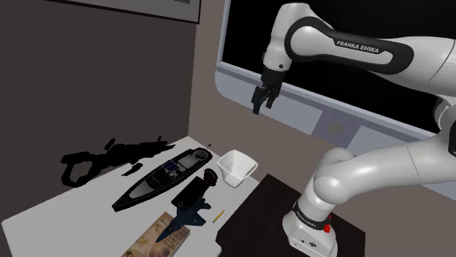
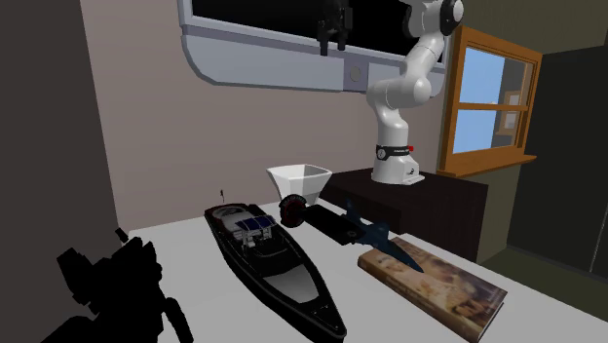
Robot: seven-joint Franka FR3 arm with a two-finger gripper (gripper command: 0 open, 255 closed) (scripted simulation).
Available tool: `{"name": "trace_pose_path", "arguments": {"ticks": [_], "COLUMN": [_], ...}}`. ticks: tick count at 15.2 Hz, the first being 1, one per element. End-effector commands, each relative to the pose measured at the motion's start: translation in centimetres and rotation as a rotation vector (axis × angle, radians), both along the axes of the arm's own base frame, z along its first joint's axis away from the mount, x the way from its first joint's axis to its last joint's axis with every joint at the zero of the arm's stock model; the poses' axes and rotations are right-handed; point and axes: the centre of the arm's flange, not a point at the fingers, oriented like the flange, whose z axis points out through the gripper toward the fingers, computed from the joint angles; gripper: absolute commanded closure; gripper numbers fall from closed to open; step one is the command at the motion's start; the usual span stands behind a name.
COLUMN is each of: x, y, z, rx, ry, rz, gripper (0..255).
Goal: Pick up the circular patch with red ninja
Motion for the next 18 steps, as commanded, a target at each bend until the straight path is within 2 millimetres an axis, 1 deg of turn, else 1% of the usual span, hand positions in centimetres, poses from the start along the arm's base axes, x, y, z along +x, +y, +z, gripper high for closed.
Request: {"name": "trace_pose_path", "arguments": {"ticks": [1, 5, 10, 18], "x": [0.0, 4.6, 9.9, 17.3], "y": [0.0, 0.0, 0.0, 0.4], "z": [0.0, -4.0, -9.5, -19.3], "rx": [0.0, 0.011, 0.025, 0.047], "ry": [0.0, 0.077, 0.172, 0.326], "rz": [0.0, 0.01, 0.022, 0.042], "gripper": [0, 0, 0, 0]}}
